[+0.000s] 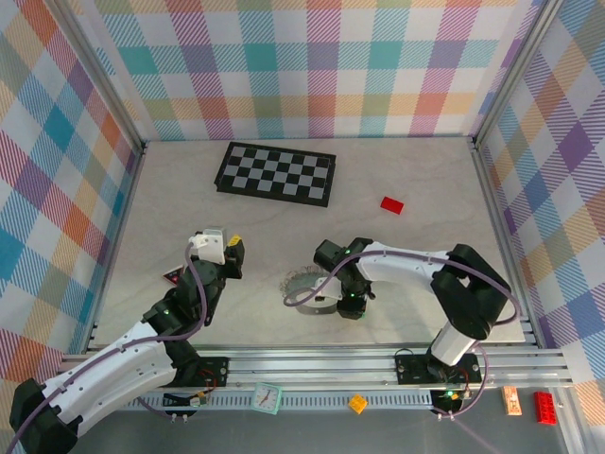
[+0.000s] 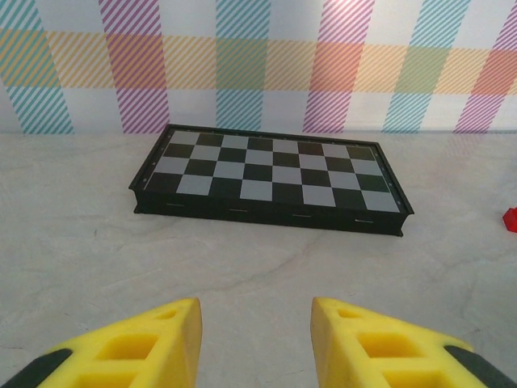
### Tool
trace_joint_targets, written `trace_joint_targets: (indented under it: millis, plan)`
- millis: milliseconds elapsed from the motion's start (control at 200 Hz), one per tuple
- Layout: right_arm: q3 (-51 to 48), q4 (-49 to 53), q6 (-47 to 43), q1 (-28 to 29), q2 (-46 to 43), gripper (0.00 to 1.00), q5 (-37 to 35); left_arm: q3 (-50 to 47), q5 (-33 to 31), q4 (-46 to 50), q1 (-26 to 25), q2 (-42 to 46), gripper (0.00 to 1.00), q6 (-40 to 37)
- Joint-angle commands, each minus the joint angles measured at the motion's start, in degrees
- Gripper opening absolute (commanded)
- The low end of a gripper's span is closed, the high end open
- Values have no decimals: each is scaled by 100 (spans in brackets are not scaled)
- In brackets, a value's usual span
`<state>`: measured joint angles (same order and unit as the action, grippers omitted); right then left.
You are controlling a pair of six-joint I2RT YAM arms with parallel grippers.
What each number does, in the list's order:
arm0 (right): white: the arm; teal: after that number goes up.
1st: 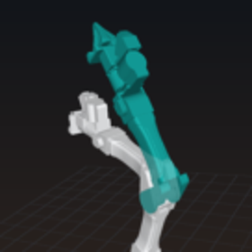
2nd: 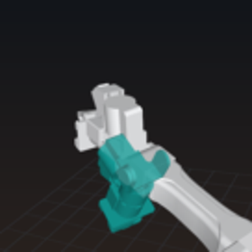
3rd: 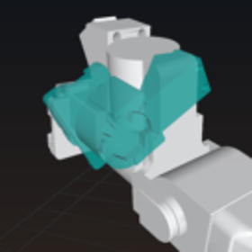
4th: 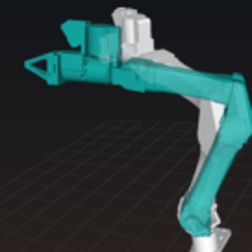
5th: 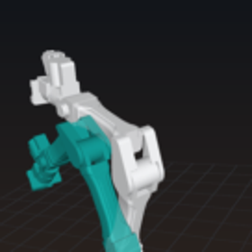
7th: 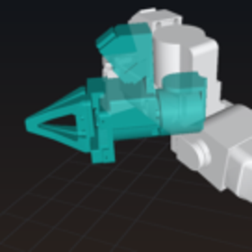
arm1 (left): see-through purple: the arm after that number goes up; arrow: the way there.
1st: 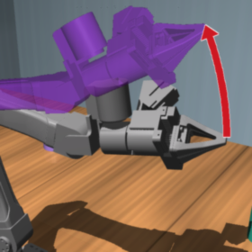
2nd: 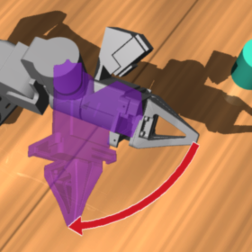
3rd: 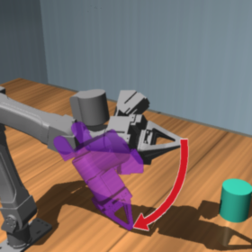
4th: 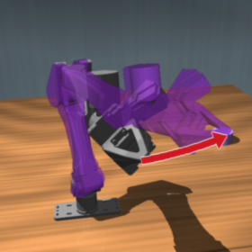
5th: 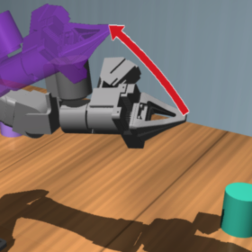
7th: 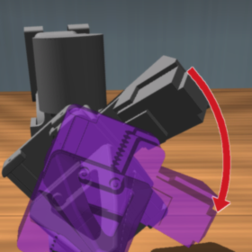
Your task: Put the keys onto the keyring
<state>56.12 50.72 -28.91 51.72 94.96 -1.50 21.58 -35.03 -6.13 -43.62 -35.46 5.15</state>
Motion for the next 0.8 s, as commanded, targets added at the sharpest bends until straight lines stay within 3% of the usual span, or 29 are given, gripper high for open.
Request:
trace_joint_targets:
  millis: [0,180,310,445,575,795]
  plan:
    - [63,183,113,-17,-120,35,459,180,22,-183,46,13,40,-3]
    - [55,-733,968,-556,-1178,39,779,169,308,-315,55,-89,41,-117]
    - [-70,-1524,2978,-1134,-1669,43,99,269,982,-488,57,-344,42,-312]
    - [-268,-1351,4702,-1417,-1763,43,232,459,1280,-360,64,-685,44,-286]
    - [-398,-964,5394,-1446,-1627,42,351,478,1715,-601,64,-944,44,-288]
    - [-1141,-1536,5896,-1446,-1734,38,1215,435,2077,-1054,68,-1320,43,-197]
